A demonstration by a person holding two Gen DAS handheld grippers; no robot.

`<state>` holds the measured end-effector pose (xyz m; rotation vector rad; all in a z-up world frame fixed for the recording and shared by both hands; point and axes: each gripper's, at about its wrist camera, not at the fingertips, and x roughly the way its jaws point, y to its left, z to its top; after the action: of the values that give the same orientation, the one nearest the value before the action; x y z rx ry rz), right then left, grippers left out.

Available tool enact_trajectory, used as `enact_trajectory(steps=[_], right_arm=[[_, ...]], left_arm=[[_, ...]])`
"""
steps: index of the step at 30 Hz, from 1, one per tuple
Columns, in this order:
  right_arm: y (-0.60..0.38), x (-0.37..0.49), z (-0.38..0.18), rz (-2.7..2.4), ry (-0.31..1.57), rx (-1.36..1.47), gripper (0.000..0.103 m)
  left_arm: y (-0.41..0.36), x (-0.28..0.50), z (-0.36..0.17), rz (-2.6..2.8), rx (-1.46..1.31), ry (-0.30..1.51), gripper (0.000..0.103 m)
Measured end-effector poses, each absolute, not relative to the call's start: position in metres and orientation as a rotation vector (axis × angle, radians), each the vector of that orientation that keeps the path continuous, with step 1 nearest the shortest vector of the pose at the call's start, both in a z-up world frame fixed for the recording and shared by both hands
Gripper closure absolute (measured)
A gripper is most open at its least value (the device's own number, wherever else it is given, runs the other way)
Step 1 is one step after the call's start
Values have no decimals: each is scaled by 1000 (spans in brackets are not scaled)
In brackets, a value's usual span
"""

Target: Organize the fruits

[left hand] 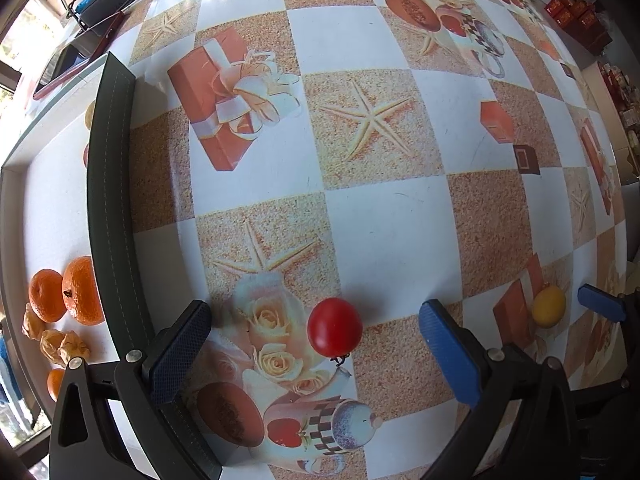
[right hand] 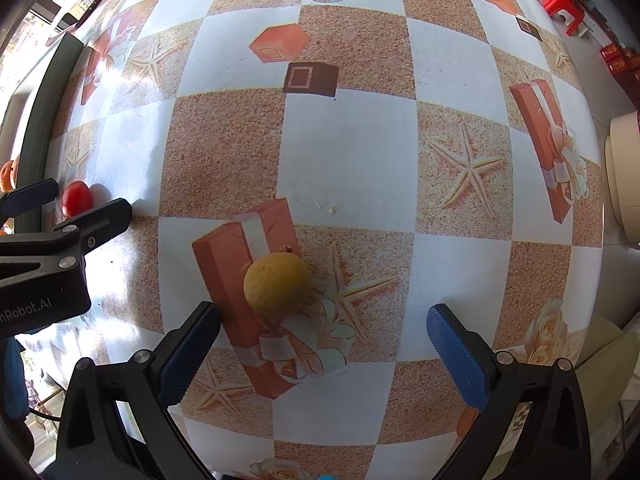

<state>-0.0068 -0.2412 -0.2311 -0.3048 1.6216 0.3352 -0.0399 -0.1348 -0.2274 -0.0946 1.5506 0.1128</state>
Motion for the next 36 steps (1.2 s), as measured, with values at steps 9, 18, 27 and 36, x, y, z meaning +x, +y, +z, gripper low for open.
enact_trajectory(steps=[9, 18, 27, 36], right_arm=[[-240, -5, -229, 369, 1619, -338, 0], [-239, -6, -231, 372, 1616, -339, 0], [-239, -7, -230, 381, 1600, -343, 0], [-239, -10, -229, 398, 1582, -352, 0]], left_arm=[[-133, -41, -231, 106, -90, 1582, 0], [-134, -46, -230, 105, -89, 1586, 0], [-134, -46, -229, 105, -89, 1581, 0], [-118, -46, -221, 176, -144, 1419, 0]])
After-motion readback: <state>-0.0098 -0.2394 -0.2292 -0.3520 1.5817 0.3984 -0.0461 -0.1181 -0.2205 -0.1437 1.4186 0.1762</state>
